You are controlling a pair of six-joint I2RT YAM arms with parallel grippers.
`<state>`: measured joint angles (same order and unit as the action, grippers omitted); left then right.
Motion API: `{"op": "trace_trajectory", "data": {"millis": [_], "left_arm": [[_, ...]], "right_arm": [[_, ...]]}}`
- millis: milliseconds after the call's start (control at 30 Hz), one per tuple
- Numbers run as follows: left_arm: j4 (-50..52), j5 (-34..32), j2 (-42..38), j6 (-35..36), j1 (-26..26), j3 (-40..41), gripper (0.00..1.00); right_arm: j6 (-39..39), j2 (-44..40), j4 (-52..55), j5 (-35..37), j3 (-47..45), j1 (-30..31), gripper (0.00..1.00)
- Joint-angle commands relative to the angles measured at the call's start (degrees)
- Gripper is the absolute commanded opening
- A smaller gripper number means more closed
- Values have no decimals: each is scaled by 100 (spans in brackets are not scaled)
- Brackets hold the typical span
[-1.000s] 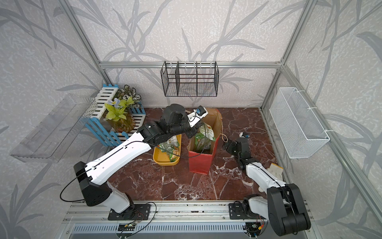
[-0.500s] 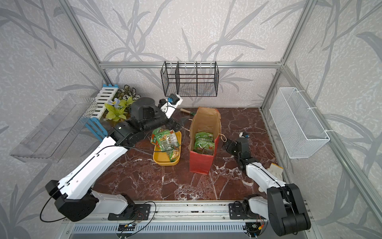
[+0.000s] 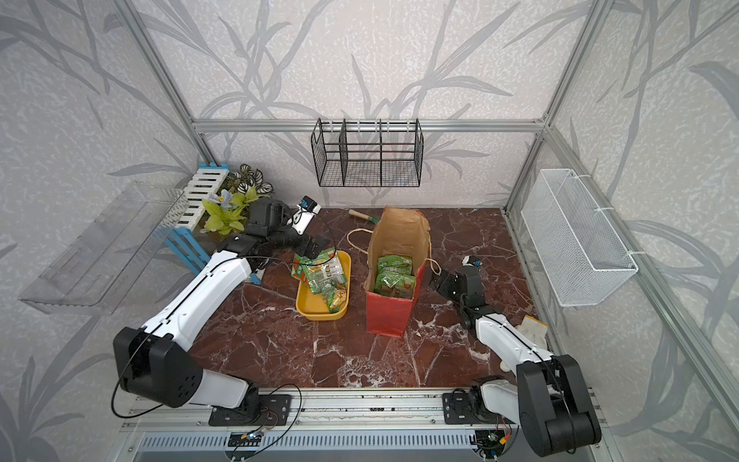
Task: Place the condiment packets inside the bag
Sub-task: Pick up the condiment packet from the storage box.
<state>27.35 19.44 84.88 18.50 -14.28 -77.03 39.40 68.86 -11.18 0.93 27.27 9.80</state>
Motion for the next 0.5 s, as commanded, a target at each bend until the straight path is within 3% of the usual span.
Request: {"op": "trace_trajectory", "data": {"millis": [0, 267, 467], "left_arm": [[400, 286, 325, 569, 71, -249, 97], [581, -243, 1166, 1240, 82, -507, 96], [1579, -446, 2114, 1783, 84, -1383, 79]], "right_arm": [[16, 6, 62, -41, 170, 22, 99], [18, 66, 46, -58, 174, 21, 99], [11, 64, 52, -36, 181, 22, 99]]}}
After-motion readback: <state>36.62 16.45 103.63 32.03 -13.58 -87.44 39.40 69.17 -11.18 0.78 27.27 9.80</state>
